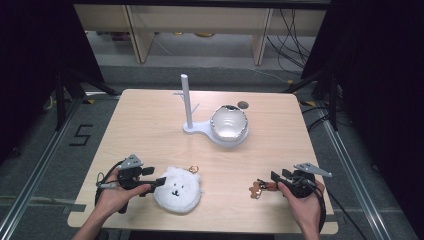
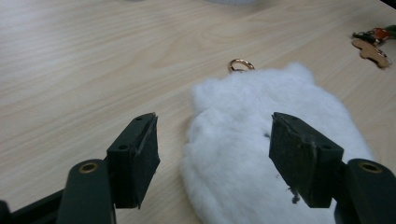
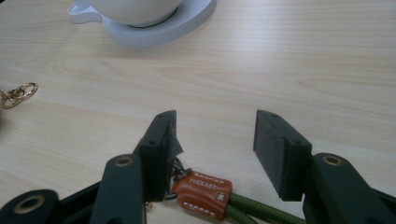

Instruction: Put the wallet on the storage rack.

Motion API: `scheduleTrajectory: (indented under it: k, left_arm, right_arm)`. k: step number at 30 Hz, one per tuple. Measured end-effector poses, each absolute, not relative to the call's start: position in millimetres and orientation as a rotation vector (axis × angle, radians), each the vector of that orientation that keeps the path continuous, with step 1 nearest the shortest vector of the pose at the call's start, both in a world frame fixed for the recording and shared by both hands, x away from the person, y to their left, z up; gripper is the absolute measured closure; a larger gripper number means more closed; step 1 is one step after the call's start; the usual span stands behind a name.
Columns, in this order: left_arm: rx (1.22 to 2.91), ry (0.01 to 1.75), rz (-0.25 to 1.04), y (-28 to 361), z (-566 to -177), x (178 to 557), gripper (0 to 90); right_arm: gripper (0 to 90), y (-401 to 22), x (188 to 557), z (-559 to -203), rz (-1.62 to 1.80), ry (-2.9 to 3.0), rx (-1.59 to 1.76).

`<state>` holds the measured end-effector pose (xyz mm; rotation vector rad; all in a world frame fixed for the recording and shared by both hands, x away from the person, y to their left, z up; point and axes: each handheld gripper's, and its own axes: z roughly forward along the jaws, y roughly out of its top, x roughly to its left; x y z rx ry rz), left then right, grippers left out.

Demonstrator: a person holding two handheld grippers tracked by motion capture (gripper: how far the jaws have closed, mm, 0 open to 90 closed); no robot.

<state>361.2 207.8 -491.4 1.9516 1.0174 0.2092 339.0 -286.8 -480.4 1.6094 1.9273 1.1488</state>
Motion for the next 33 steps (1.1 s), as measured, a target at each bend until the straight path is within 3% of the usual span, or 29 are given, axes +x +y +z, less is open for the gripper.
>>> scheduleTrajectory:
  k: [12,19,24,31,33]
  left_arm:
    - [2.111,1.064,0.106,194,-497,377,32.1]
    - [2.134,1.105,0.043,191,-502,379,37.2]
    - [2.142,1.114,0.048,191,-505,377,46.6]
    - [2.128,1.046,0.123,191,-505,371,72.8]
    - [2.133,1.014,0.140,191,-505,369,76.0]
  right_arm:
    - [49.9,-280,337,-477,1.174,1.930,1.643]
    - [49.9,-280,337,-477,1.181,1.937,1.625]
    - [49.7,-280,336,-476,1.170,1.948,1.623]
    - [49.8,-281,338,-476,1.152,1.969,1.576]
    - [49.8,-277,337,-475,1.165,1.960,1.622]
